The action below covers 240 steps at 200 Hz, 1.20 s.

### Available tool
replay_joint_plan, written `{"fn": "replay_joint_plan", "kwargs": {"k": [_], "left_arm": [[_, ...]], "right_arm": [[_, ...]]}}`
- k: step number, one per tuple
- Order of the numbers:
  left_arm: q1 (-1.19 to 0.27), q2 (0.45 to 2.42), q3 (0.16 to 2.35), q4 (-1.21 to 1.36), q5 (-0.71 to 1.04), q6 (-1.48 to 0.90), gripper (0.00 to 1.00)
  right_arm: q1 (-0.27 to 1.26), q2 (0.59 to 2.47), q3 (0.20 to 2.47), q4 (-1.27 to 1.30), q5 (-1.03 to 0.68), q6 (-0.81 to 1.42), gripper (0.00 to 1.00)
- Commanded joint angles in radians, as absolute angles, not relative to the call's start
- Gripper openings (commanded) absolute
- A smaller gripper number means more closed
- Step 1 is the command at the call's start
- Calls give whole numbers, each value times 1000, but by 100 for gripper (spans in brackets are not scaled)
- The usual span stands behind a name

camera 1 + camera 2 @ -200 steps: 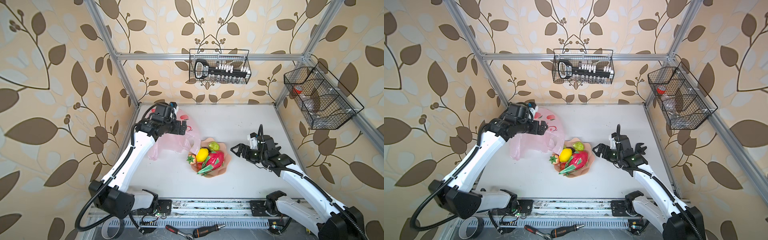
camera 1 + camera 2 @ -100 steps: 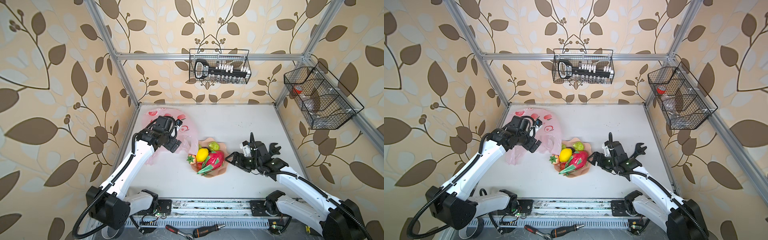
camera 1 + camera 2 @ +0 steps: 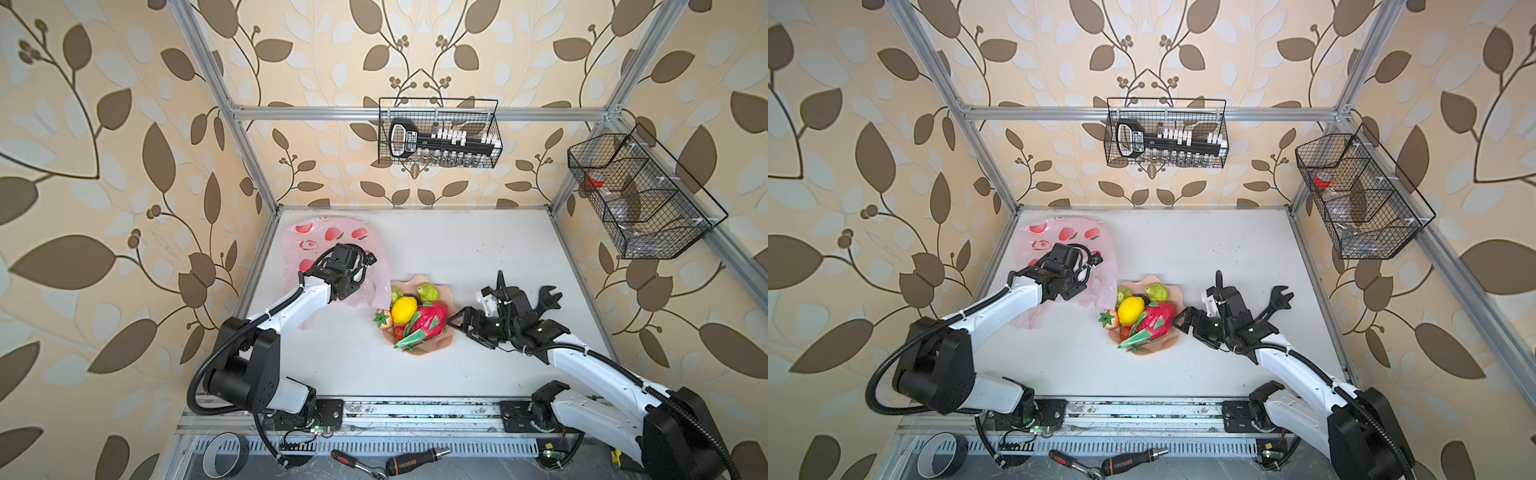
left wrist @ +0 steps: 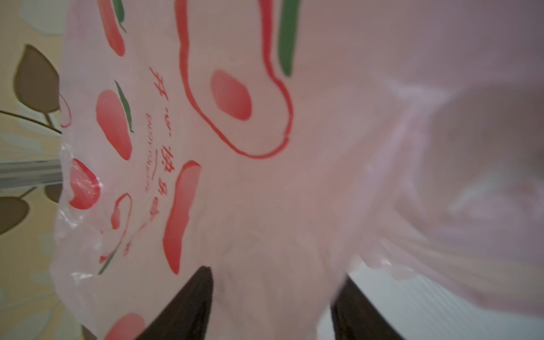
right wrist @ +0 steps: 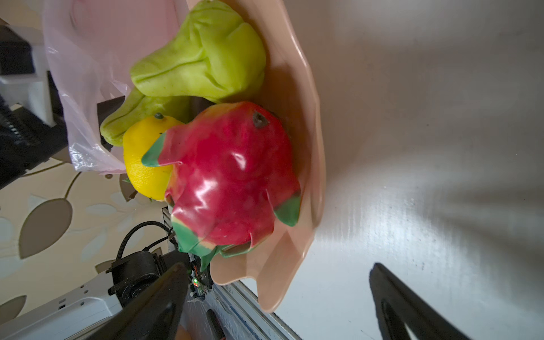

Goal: Place the fruits into the plastic bag
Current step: 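Grasp the pink bag edge with the left gripper and lift it upward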

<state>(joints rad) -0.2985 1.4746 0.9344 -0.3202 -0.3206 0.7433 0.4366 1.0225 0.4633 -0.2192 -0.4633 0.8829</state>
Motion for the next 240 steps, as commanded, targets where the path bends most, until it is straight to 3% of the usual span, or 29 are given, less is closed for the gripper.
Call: {"fn": "replay_joint_plan", "kwargs": {"k": [1, 15, 23, 71, 113, 187, 240], "left_arm": [[-283, 1517, 1002, -191, -414, 756, 39], [-283, 1539, 1087, -288, -406, 677, 19], [-282, 1553, 1146, -369, -402, 624, 0], [-282, 1636, 1472, -880, -313, 270, 0], [-282, 1632, 1582, -1125, -254, 126, 0], [-282, 1604, 1699, -1315, -128, 44, 0], [-284, 1557, 1668, -1356, -41, 9, 0]], "right_arm": [[440, 1001, 441, -203, -483, 913, 97], [442, 982, 419, -178, -485, 947, 97], [443, 974, 405, -150, -486, 974, 96], [448, 1020, 393, -77, -491, 1020, 81], [453, 1095, 400, -62, -494, 1027, 59], [448, 1152, 523, -208, -343, 921, 20], [359, 1141, 555, -259, -334, 864, 5]]}}
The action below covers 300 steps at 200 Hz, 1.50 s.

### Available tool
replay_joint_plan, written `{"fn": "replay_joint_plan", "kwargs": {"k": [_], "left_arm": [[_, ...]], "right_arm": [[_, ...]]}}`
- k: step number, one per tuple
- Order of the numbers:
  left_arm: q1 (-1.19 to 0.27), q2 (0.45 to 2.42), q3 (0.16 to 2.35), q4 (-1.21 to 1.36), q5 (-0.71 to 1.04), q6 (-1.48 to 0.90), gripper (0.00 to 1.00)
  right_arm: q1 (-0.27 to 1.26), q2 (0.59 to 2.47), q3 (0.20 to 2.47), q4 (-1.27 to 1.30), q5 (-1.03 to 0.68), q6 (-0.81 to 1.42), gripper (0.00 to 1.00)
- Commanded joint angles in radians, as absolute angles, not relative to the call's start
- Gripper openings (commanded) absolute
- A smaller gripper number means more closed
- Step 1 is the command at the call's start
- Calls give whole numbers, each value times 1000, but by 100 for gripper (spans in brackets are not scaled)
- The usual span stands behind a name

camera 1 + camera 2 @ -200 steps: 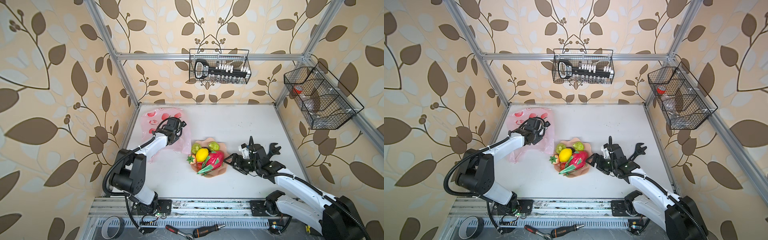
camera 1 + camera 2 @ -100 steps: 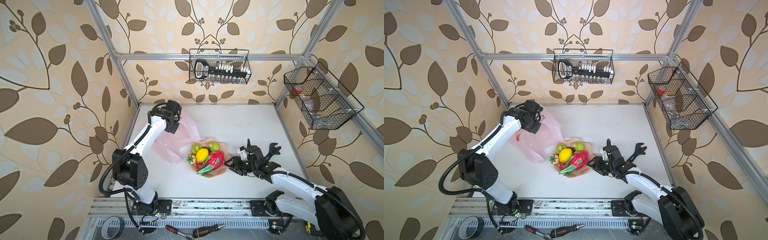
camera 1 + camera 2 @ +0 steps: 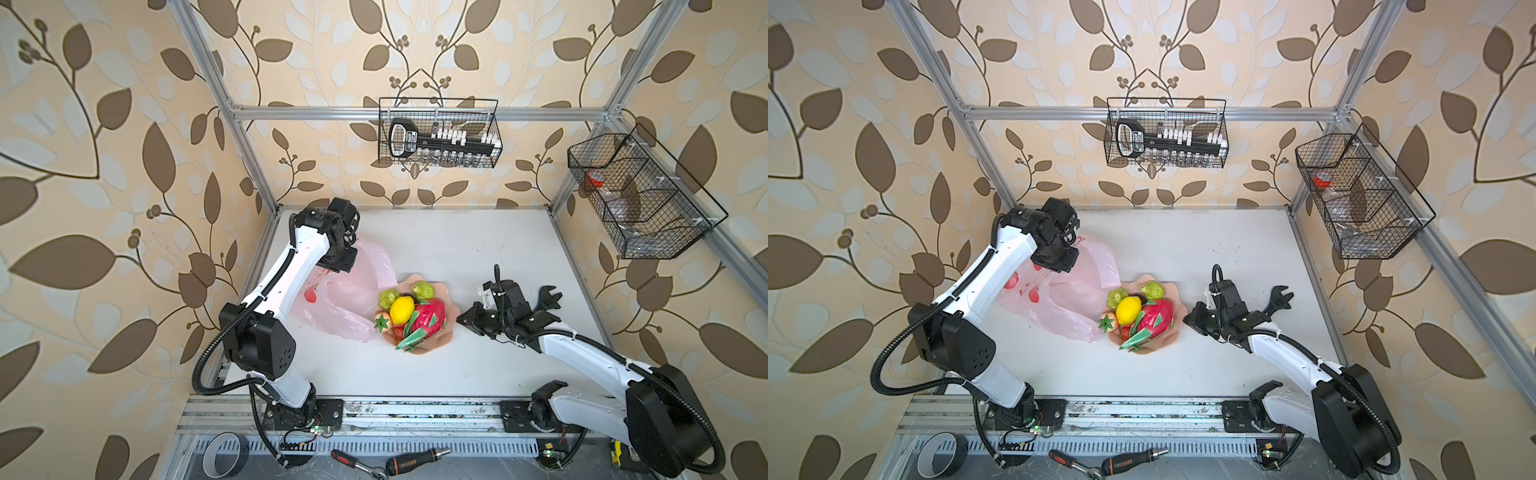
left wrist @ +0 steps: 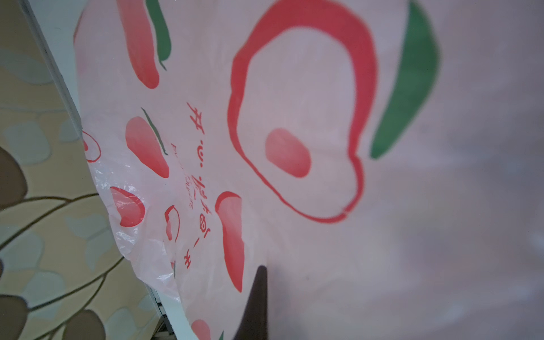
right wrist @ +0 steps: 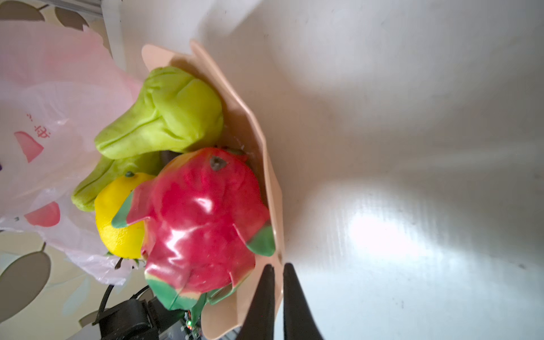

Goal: Place the fruits into the plastic bag
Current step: 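Grasp the pink bag edge with the left gripper and lift it upward, then hold the bag open with the left gripper while the right moves over the plate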

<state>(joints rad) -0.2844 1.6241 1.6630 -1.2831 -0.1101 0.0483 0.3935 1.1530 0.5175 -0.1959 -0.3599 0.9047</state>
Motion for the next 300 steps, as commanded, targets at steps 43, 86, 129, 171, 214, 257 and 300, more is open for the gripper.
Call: {"fn": "replay_joint_plan", "kwargs": {"k": [43, 86, 129, 171, 214, 257, 300], "left_arm": [[-291, 1512, 1624, -1364, -1, -15, 0], [-291, 1473, 1568, -1355, 12, -29, 0], [-291, 1460, 1555, -1355, -1, -25, 0], [-292, 1450, 1547, -1351, -11, -14, 0], [-292, 1449, 1547, -1351, -8, -11, 0], [-291, 1412, 1539, -1348, -11, -8, 0], [-291, 1412, 1535, -1345, -7, -6, 0]], "right_arm": [[304, 1115, 566, -306, -355, 819, 3], [383, 1060, 568, -272, -430, 789, 37], [439, 1103, 486, -124, -422, 861, 39], [457, 1182, 503, -84, -405, 859, 32], [462, 1200, 525, -168, -350, 819, 37], [456, 1135, 583, -314, -258, 739, 45], [390, 1210, 604, -205, -312, 640, 47]]}}
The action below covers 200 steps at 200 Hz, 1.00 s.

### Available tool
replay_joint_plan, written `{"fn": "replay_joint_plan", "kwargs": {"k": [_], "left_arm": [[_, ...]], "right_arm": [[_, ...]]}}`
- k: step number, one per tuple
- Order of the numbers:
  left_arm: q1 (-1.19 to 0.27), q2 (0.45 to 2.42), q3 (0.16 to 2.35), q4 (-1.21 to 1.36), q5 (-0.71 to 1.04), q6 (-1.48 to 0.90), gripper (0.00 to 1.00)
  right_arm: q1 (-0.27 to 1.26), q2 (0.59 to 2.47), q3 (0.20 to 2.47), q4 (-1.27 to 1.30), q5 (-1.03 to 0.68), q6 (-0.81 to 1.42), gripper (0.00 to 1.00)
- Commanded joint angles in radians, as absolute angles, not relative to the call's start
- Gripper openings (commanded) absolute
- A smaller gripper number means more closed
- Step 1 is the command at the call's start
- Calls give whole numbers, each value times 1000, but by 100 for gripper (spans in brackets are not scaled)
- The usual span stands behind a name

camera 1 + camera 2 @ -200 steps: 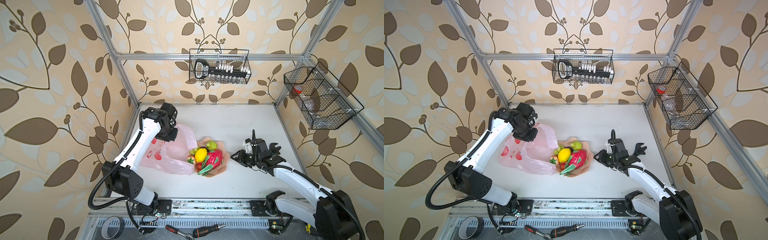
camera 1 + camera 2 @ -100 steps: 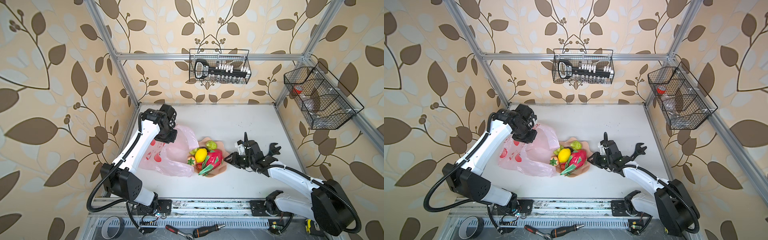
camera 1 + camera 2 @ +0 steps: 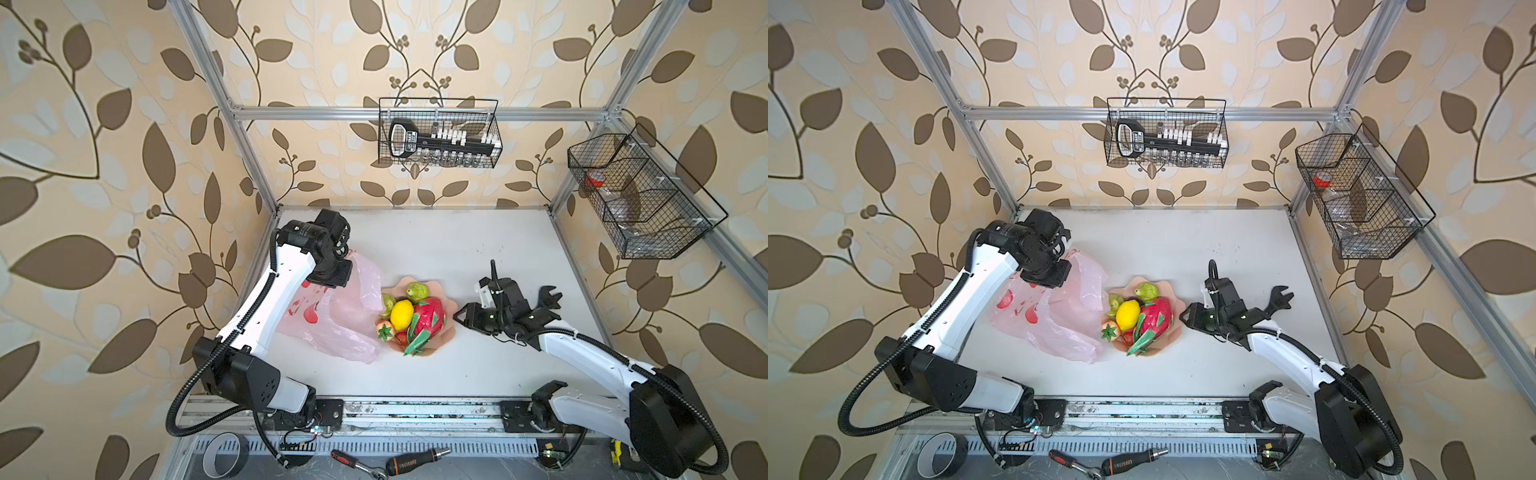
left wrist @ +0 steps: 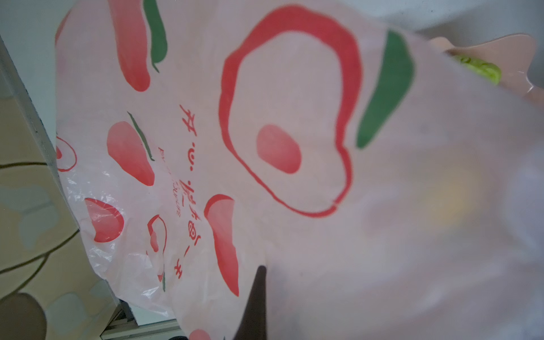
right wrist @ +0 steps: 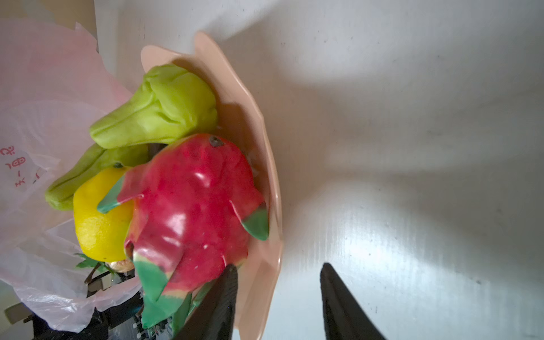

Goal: Place the fruits into the plastic bag
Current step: 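Hold the bag open with the left gripper while the right moves over the plate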

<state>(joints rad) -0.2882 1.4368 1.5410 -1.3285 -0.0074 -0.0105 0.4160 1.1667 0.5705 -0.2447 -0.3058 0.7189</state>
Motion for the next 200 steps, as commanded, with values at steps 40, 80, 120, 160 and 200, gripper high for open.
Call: {"fn": "replay_joint_plan", "kwargs": {"k": [40, 80, 120, 160, 200], "left_arm": [[-292, 1411, 1537, -1347, -11, -6, 0], [-292, 1409, 1533, -1344, -3, -4, 0], [-292, 1401, 1528, -1332, 10, 1, 0], [-293, 1406, 1526, -1314, 36, 0, 0], [-295, 1422, 1548, -1307, 66, -6, 0]], "right_arm": [[386, 1307, 654, -122, -355, 603, 45], [388, 1381, 661, -86, -358, 582, 39], [390, 1407, 662, -76, -349, 578, 25], [388, 1373, 661, -107, -319, 593, 4], [355, 1302, 640, -176, -270, 615, 0]]}}
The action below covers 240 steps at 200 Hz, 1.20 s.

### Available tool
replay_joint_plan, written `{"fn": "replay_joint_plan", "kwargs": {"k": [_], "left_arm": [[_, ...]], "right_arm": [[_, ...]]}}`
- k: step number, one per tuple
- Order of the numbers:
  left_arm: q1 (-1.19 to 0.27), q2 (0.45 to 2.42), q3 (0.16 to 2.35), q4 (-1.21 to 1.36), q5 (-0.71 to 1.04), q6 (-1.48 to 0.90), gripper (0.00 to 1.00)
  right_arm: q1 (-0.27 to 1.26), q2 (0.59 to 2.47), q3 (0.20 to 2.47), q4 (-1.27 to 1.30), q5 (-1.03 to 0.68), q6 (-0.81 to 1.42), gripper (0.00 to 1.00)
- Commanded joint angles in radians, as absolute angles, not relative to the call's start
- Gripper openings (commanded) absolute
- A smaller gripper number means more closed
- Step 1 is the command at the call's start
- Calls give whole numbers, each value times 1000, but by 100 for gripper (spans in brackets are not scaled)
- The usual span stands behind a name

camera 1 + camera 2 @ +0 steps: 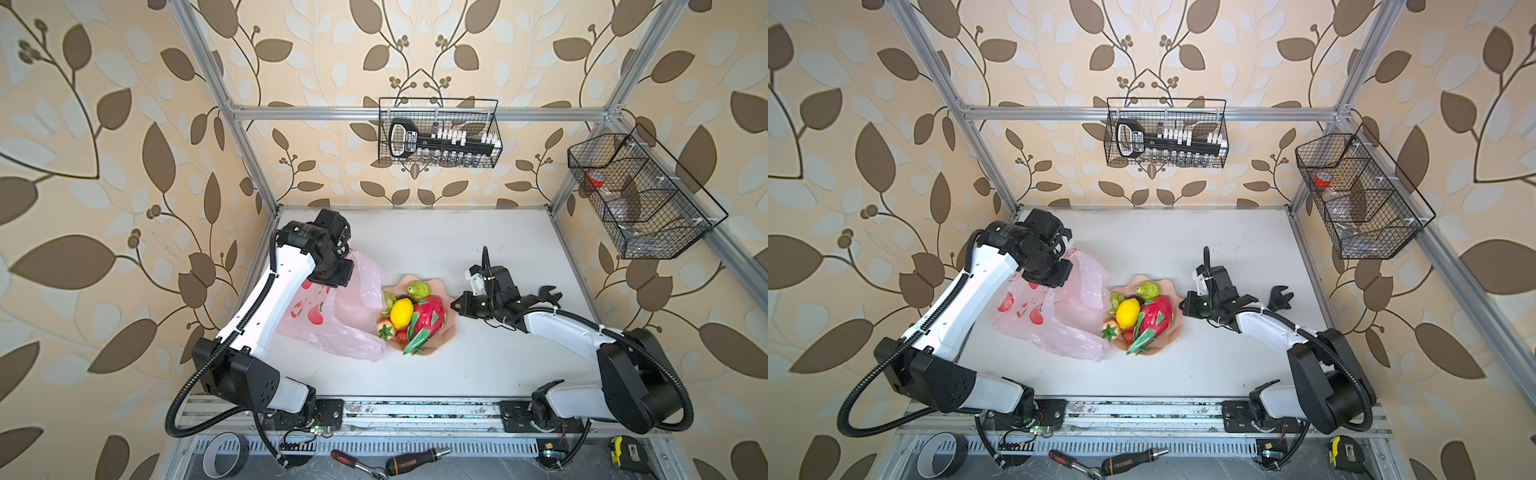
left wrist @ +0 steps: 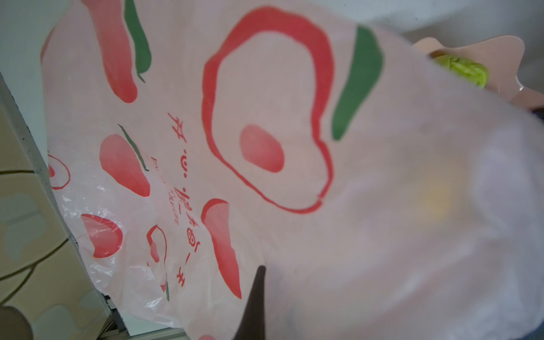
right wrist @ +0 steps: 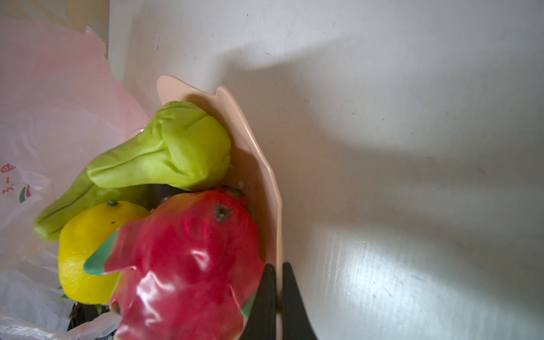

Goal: Place the fruits into the plastic bag
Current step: 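Hold the bag open with the left gripper while the right moves over the plate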

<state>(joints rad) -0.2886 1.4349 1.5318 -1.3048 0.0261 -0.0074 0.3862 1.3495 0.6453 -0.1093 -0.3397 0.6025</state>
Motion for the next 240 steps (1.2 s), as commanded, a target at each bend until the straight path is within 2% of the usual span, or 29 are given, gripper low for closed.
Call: {"fn": "replay_joint_plan", "kwargs": {"k": [1, 100, 110, 134, 144, 177, 212, 240], "left_arm": [[-295, 1423, 1548, -1307, 68, -6, 0], [-341, 1518, 1642, -1295, 147, -22, 0], [-341, 1528, 1658, -1293, 155, -21, 0], [-341, 1540, 1701, -1291, 142, -16, 0], [-341, 1545, 1719, -1297, 137, -8, 0], [-341, 1550, 1717, -1333, 86, 17, 0], [-341, 1529, 1682, -1337, 60, 16, 0], [-339, 1527, 1679, -1362, -12, 9, 0]], "right_arm": [[353, 1300, 638, -178, -270, 617, 0], [143, 1167, 510, -288, -275, 617, 0], [136, 1169, 508, -292, -283, 608, 3], [125, 1186, 510, -303, -290, 592, 15], [120, 1188, 512, -308, -288, 588, 27], [103, 1187, 538, -345, -288, 577, 48], [94, 1145, 589, -430, -265, 557, 80], [94, 1070, 652, -517, -235, 530, 88]]}}
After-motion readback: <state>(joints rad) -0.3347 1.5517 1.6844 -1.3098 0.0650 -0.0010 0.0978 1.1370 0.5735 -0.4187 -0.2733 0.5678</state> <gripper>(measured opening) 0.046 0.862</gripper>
